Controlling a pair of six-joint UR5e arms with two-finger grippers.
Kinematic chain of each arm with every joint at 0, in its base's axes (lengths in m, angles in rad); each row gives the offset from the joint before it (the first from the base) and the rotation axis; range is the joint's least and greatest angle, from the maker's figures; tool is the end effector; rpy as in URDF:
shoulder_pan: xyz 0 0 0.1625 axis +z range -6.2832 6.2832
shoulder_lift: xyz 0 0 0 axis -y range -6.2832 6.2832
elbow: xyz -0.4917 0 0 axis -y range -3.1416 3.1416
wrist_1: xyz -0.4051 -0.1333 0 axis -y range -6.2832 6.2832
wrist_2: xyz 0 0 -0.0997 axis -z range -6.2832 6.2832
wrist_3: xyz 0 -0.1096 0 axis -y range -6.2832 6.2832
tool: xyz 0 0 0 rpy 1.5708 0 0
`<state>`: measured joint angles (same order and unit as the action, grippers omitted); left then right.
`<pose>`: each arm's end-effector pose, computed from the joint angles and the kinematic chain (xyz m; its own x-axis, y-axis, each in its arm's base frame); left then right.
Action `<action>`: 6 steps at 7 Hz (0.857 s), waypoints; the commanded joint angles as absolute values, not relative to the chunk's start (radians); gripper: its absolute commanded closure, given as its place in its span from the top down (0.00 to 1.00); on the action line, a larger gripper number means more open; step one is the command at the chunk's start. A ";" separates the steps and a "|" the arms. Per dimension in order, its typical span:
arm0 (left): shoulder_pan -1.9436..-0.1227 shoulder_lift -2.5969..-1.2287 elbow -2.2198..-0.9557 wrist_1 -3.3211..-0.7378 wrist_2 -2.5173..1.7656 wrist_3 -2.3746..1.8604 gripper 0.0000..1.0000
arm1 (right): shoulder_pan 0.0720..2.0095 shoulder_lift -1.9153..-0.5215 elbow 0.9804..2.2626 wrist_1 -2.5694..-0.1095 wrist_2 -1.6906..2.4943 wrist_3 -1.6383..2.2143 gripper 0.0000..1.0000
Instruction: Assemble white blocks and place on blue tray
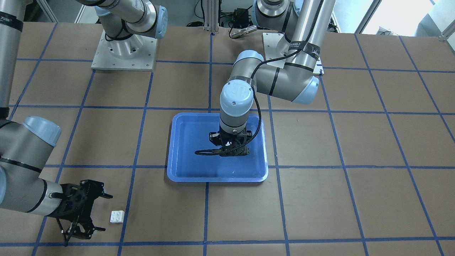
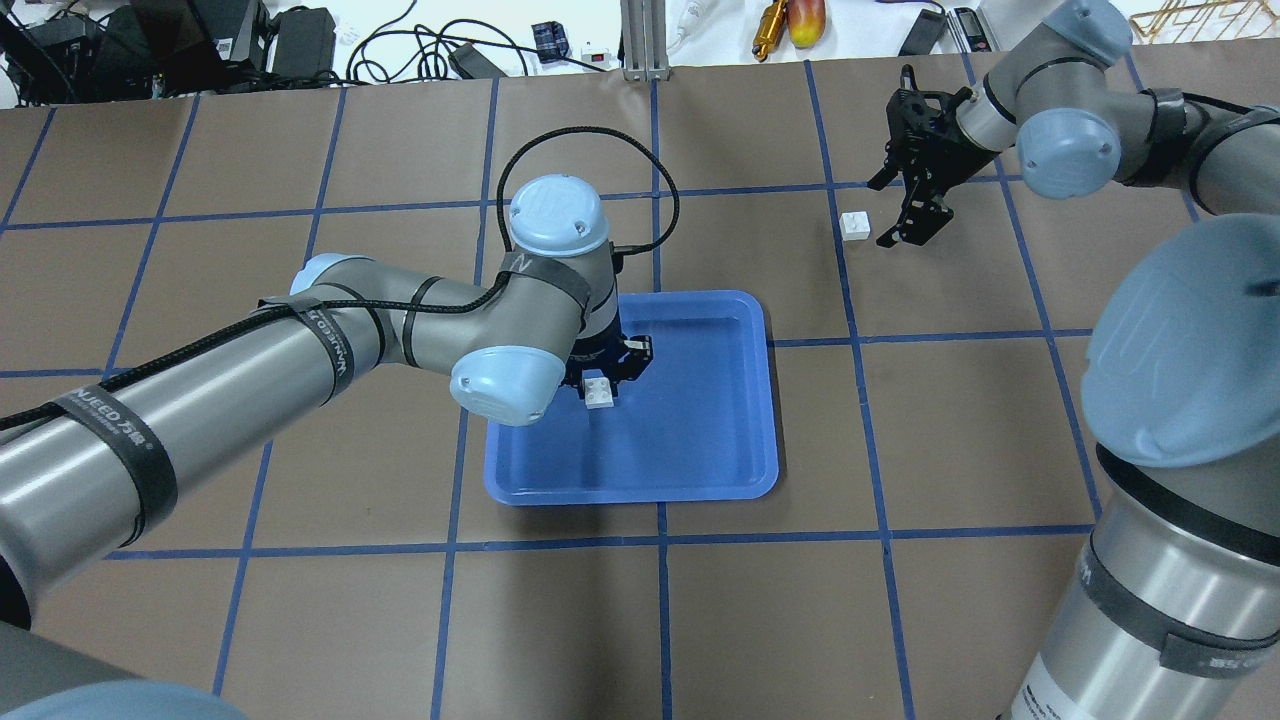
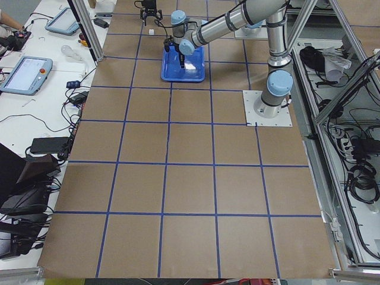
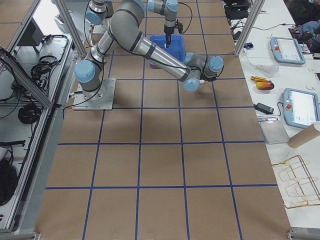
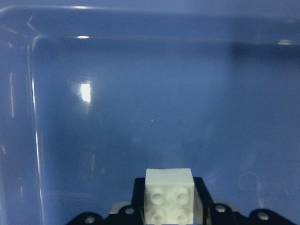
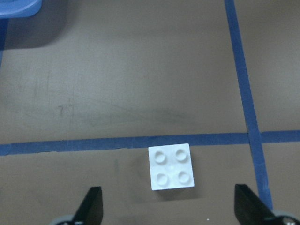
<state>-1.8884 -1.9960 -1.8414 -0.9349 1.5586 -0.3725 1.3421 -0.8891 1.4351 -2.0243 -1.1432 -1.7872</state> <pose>-0.3174 -0.5343 0.2354 -0.9984 -0.0549 -0.0105 -0.0554 0.9966 0.0602 0.0050 -0.7672 0.2254 -0.0320 -0.9995 -0.0016 -0.9056 0.0297 -0.4231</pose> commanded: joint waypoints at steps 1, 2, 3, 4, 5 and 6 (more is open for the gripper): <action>-1.888 -2.000 -1.830 -0.934 1.557 -0.371 0.15 | 1.348 -0.873 1.428 -2.022 -1.141 -1.789 1.00; -1.890 -2.008 -1.830 -0.936 1.557 -0.373 0.17 | 1.348 -0.853 1.427 -2.011 -1.141 -1.783 1.00; -1.890 -2.009 -1.830 -0.936 1.559 -0.368 0.43 | 1.348 -0.853 1.427 -2.011 -1.141 -1.782 0.98; -1.890 -2.010 -1.830 -0.936 1.560 -0.371 0.60 | 1.350 -0.853 1.427 -2.011 -1.141 -1.778 0.92; -1.890 -2.010 -1.832 -0.936 1.560 -0.373 0.62 | 1.357 -0.854 1.427 -2.011 -1.141 -1.776 0.89; -1.890 -2.011 -1.832 -0.934 1.559 -0.377 0.66 | 1.359 -0.854 1.427 -2.011 -1.141 -1.775 0.88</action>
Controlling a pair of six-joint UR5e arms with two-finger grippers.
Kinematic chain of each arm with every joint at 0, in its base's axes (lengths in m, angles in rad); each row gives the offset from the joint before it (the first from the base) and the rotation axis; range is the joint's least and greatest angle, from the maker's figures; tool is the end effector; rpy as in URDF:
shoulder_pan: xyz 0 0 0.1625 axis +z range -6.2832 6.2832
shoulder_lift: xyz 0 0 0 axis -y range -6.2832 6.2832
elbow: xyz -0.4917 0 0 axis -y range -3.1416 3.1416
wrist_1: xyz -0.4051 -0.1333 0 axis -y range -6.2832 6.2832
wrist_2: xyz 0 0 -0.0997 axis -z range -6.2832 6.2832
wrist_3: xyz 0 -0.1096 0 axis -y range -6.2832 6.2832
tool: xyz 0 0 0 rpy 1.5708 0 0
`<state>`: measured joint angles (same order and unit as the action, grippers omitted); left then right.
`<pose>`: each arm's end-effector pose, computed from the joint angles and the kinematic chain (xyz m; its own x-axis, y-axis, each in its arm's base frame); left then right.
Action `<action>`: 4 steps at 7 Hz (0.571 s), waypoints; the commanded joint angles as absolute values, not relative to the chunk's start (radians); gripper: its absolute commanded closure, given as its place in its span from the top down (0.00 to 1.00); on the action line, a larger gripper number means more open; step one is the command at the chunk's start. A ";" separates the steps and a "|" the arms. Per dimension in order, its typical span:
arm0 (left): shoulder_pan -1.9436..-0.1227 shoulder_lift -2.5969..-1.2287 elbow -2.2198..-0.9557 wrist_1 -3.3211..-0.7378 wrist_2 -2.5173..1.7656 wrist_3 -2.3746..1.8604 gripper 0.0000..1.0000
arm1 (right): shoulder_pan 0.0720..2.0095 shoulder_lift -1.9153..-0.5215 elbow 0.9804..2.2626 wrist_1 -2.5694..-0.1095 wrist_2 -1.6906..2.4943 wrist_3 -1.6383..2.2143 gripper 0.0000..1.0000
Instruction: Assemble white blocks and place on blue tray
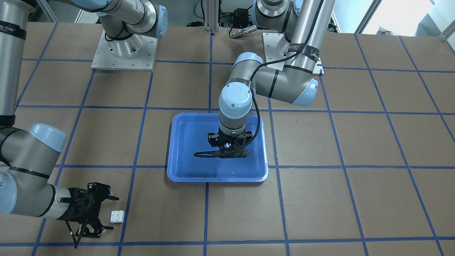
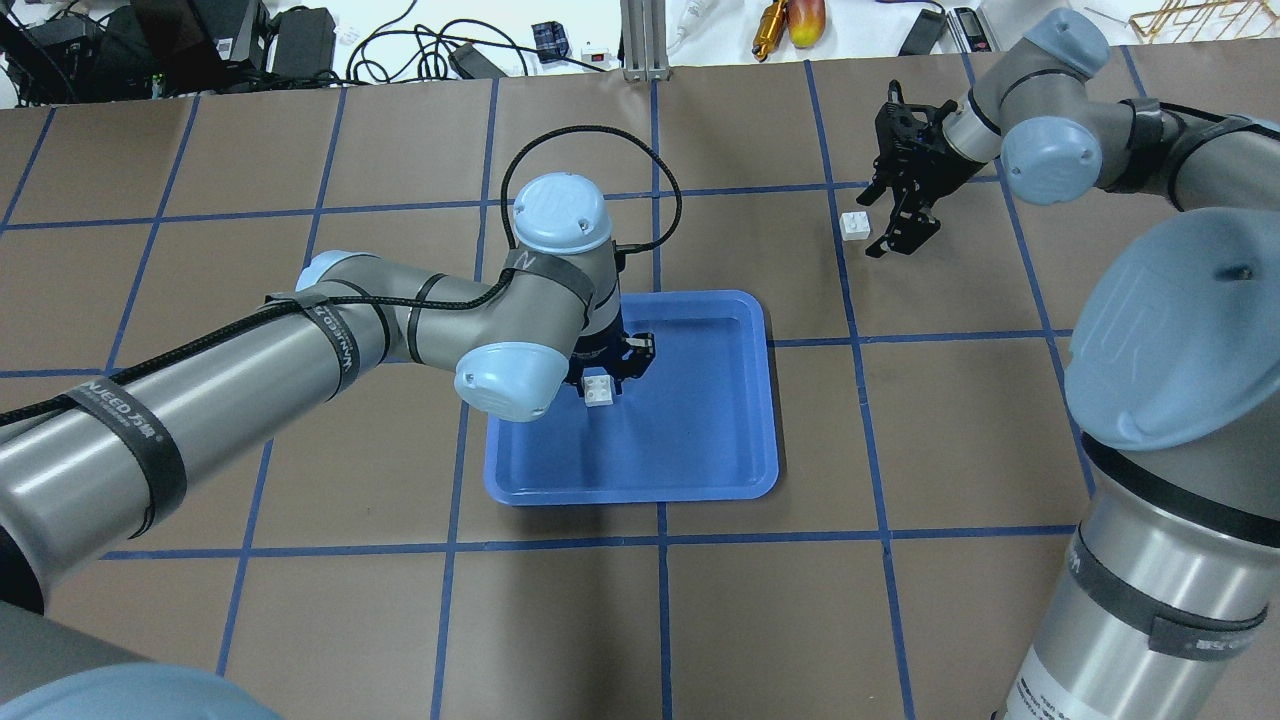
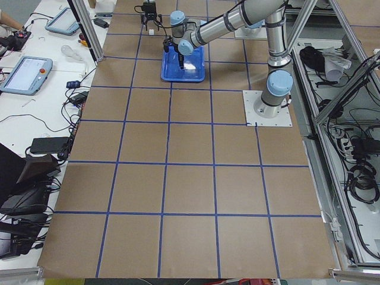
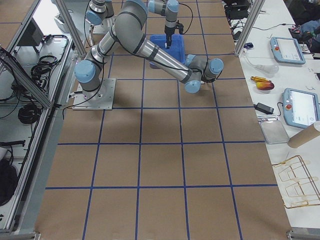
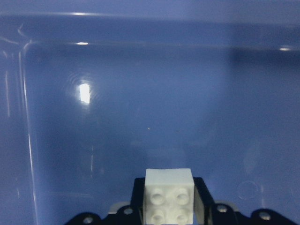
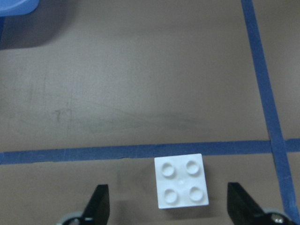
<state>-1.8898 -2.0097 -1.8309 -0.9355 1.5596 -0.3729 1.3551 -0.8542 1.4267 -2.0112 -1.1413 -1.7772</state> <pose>-0.3195 -0.5385 0.2312 -0.9985 -0.0538 -0.0128 -0.0545 0.9965 0.0634 0.0144 -0.7701 0.2019 -0.0281 -0.9986 -0.0443 -0.9012 0.0444 -0.4310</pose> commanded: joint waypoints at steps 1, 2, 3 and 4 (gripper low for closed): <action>-1.891 -2.011 -1.832 -0.934 1.559 -0.379 0.68 | 1.359 -0.853 1.427 -2.011 -1.141 -1.775 0.84; -1.891 -2.010 -1.830 -0.934 1.559 -0.380 0.69 | 1.359 -0.851 1.427 -2.011 -1.143 -1.776 0.82; -1.891 -2.010 -1.829 -0.934 1.557 -0.380 0.69 | 1.358 -0.850 1.427 -2.011 -1.143 -1.775 0.82; -1.885 -1.994 -1.825 -0.934 1.559 -0.362 0.71 | 1.358 -0.850 1.427 -2.011 -1.143 -1.775 0.82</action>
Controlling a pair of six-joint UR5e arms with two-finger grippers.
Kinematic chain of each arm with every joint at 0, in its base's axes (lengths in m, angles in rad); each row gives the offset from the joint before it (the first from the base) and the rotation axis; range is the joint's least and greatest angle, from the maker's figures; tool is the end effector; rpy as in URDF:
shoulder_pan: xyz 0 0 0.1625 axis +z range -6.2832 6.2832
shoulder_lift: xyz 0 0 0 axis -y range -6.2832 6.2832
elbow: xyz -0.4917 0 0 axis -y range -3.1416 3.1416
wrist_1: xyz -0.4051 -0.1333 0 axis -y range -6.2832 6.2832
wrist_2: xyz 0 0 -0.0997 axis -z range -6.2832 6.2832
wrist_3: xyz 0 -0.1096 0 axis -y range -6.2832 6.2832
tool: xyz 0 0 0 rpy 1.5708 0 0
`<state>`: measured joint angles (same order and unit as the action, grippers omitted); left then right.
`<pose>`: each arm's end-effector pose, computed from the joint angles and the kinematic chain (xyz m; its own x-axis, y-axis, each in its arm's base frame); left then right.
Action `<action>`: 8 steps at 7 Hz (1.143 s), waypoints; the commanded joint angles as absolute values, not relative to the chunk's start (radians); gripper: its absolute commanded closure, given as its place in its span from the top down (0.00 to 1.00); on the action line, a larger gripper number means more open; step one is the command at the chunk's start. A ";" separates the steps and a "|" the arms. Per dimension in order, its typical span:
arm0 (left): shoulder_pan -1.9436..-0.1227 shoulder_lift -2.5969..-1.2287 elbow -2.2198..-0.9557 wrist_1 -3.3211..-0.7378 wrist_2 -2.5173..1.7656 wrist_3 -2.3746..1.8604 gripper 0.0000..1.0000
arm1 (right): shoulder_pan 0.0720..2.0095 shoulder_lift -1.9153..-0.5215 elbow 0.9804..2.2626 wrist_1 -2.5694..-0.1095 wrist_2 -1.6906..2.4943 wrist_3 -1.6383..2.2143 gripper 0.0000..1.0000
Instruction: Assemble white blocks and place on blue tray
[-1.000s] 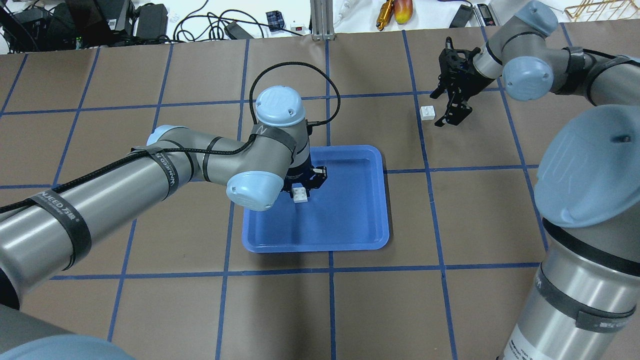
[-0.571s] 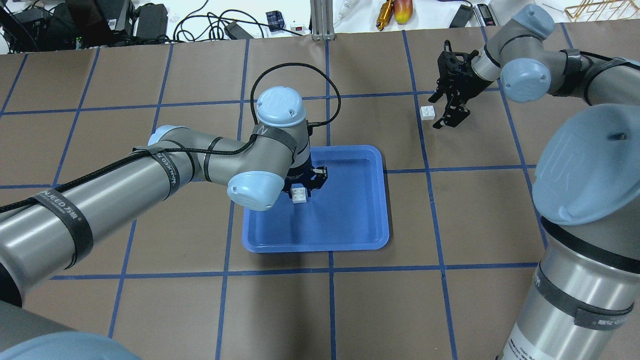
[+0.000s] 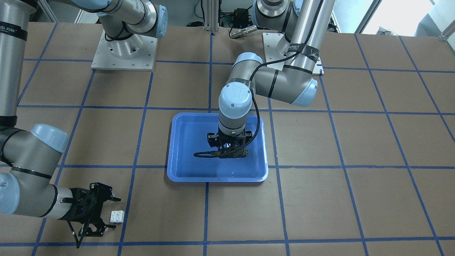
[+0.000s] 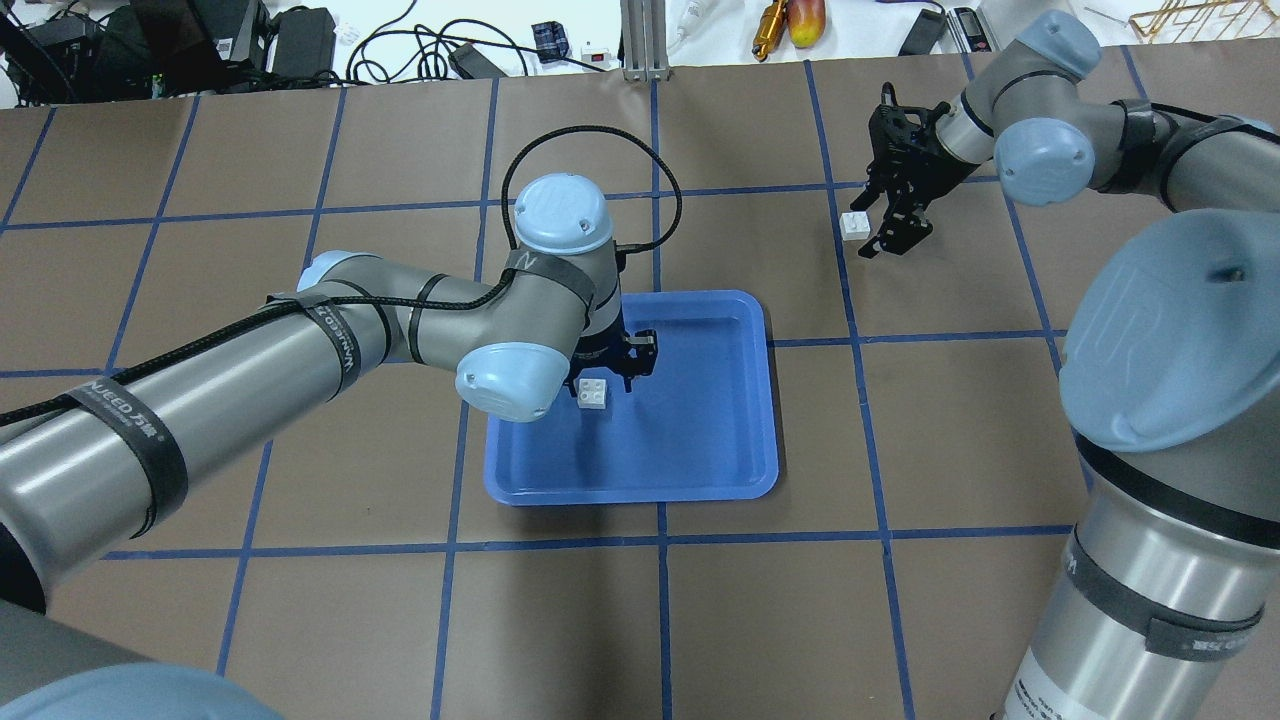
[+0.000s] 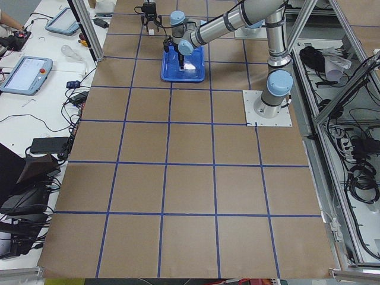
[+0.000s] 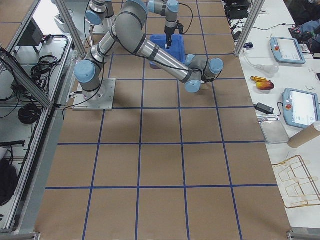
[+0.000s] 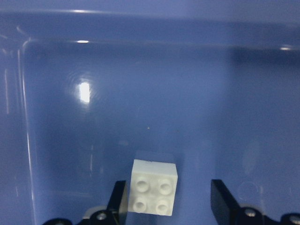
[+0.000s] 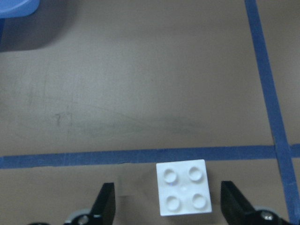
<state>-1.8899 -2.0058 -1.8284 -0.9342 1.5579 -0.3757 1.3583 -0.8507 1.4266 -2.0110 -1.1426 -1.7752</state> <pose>-0.3200 -0.5392 0.2347 -0.9984 -0.0567 -0.0086 -0.0571 0.9968 0.0568 0.0168 -0.7702 0.1992 -0.0265 -0.9984 -0.0490 -0.9016 0.0450 -0.4303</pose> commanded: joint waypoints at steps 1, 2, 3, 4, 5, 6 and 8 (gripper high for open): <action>-1.849 -1.973 -1.810 -0.945 1.563 -0.265 0.76 | 1.358 -0.851 1.427 -2.011 -1.143 -1.775 0.82; -1.803 -1.959 -1.822 -0.959 1.562 -0.203 0.60 | 1.358 -0.851 1.427 -2.011 -1.143 -1.775 0.80; -1.768 -1.948 -1.839 -0.966 1.563 -0.136 0.43 | 1.358 -0.853 1.428 -2.010 -1.143 -1.775 0.69; -1.752 -1.942 -1.877 -0.968 1.565 -0.079 0.15 | 1.358 -0.851 1.428 -2.010 -1.143 -1.775 0.59; -1.743 -1.939 -1.911 -0.953 1.557 -0.072 0.00 | 1.358 -0.853 1.428 -2.008 -1.143 -1.775 0.41; -1.752 -1.944 -1.907 -0.950 1.549 -0.089 0.00 | 1.358 -0.859 1.427 -1.976 -1.153 -1.775 0.16; -1.761 -1.954 -1.901 -0.946 1.448 -0.133 0.00 | 1.361 -0.876 1.427 -1.964 -1.155 -1.775 0.00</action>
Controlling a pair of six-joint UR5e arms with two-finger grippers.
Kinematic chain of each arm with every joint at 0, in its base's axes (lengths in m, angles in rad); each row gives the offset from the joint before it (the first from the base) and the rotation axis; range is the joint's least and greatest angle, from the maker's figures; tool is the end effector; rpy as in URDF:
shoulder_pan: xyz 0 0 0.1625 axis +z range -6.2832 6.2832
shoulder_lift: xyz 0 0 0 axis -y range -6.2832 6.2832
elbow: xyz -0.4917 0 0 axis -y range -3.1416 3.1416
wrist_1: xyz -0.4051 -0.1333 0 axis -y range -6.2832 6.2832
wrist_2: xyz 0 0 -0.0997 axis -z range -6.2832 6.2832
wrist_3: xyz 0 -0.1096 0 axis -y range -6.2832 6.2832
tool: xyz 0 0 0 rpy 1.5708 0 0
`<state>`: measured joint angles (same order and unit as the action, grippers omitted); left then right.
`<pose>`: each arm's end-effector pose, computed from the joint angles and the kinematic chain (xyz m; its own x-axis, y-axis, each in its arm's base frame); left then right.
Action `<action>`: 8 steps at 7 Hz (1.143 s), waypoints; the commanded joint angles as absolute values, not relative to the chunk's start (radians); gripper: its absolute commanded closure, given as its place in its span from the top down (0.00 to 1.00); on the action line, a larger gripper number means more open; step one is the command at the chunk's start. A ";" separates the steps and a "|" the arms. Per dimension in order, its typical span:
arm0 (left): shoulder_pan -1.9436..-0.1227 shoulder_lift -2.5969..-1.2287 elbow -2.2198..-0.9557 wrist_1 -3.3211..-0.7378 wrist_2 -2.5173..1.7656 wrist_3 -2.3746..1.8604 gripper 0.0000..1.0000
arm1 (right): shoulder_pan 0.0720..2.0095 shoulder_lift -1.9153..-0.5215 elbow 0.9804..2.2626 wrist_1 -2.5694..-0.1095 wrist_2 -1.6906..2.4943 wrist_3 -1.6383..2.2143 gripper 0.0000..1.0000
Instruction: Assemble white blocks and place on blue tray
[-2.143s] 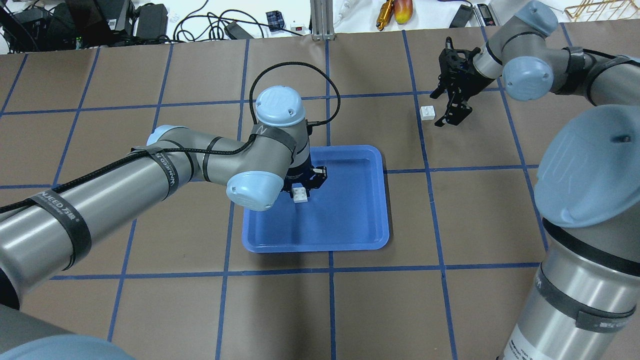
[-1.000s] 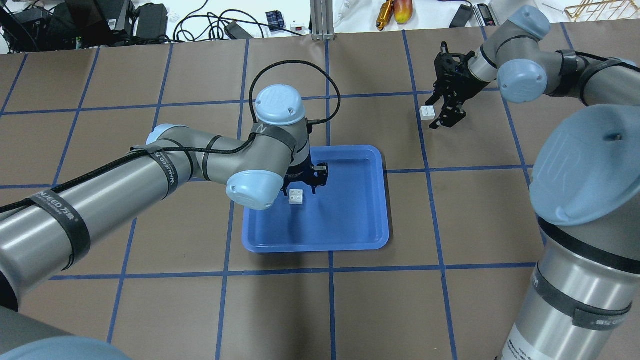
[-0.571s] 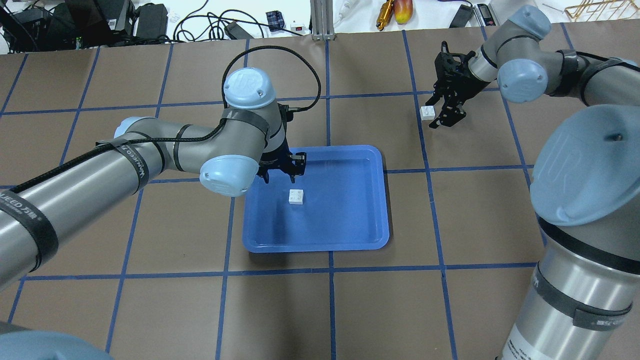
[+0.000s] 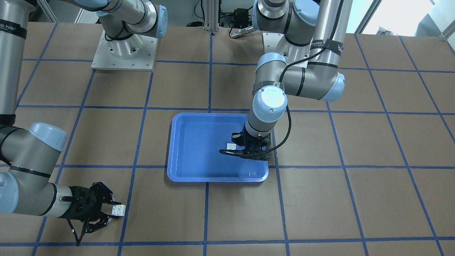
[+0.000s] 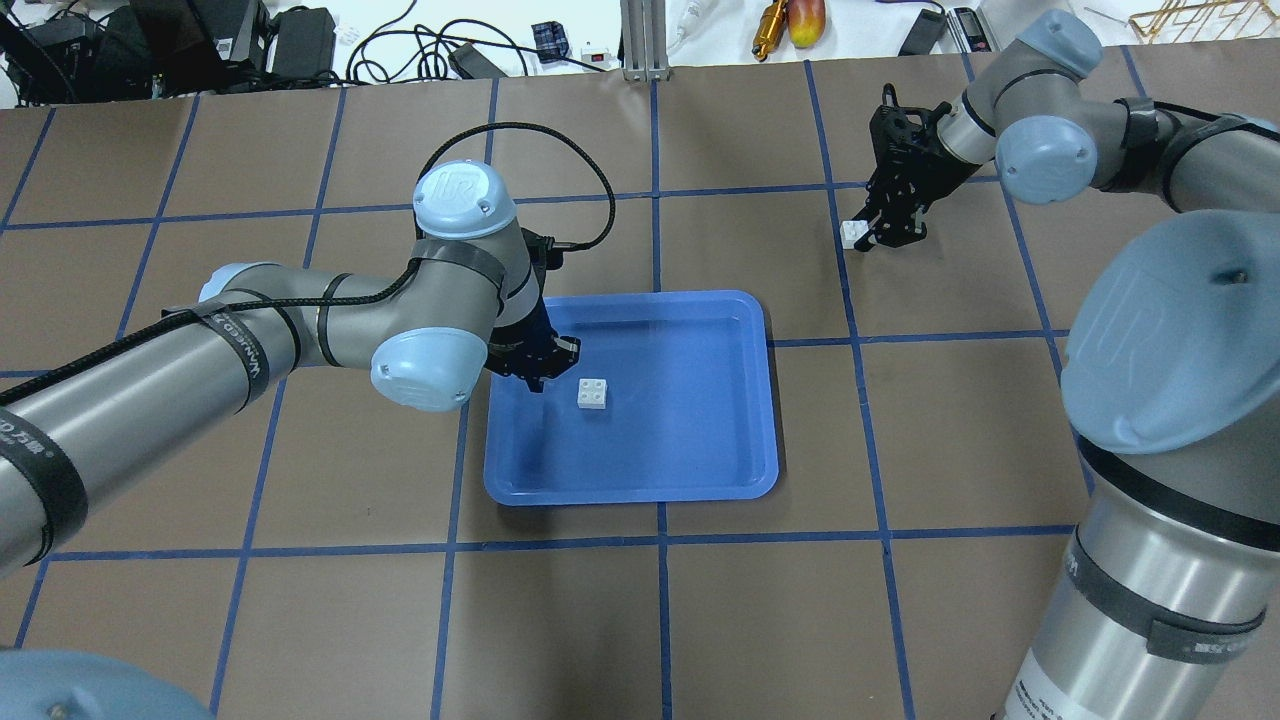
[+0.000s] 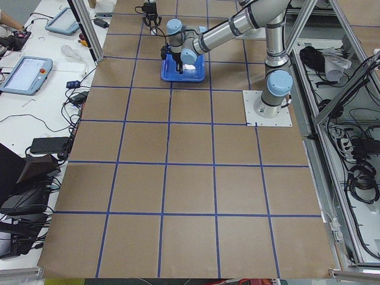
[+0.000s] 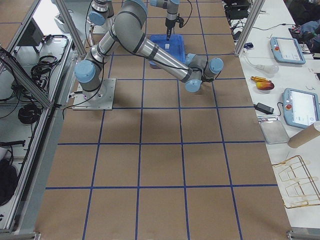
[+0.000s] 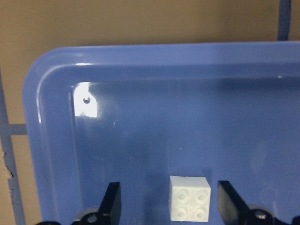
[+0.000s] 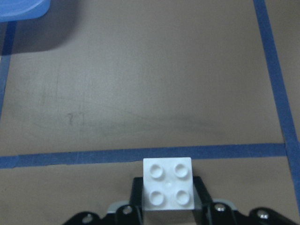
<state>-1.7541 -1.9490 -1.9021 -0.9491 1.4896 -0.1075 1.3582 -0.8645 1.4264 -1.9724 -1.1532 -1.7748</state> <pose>-0.2453 -0.5430 0.2380 -0.9951 0.0686 0.0709 0.0752 0.9925 0.0959 0.0167 -0.7651 0.2059 -0.0257 -0.9968 -0.0752 -0.9038 0.0553 -0.4244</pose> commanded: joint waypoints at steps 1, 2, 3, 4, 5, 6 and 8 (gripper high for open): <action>-1.767 -1.962 -1.901 -0.946 1.450 -0.136 0.00 | 1.362 -0.920 1.427 -1.907 -1.146 -1.772 0.00; -1.767 -1.968 -1.901 -0.943 1.448 -0.132 0.00 | 1.373 -0.964 1.427 -1.858 -1.140 -1.685 0.00; -1.767 -1.973 -1.901 -0.943 1.448 -0.129 0.00 | 1.418 -0.992 1.433 -1.856 -1.153 -1.596 0.00; -1.767 -1.973 -1.899 -0.943 1.447 -0.135 0.00 | 1.468 -1.018 1.454 -1.853 -1.146 -1.586 0.00; -1.770 -1.971 -1.898 -0.942 1.445 -0.138 0.00 | 1.498 -1.050 1.520 -1.850 -1.138 -1.544 0.00; -1.770 -1.970 -1.896 -0.942 1.443 -0.129 0.00 | 1.520 -1.119 1.623 -1.896 -1.123 -1.531 0.00; -1.770 -1.973 -1.890 -0.942 1.402 -0.135 0.00 | 1.557 -1.256 1.892 -2.188 -1.115 -1.423 0.00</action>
<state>-1.7701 -1.9717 -1.8928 -0.9419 1.4302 -0.1297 1.5325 -1.1714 1.7238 -2.0204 -1.1202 -1.4965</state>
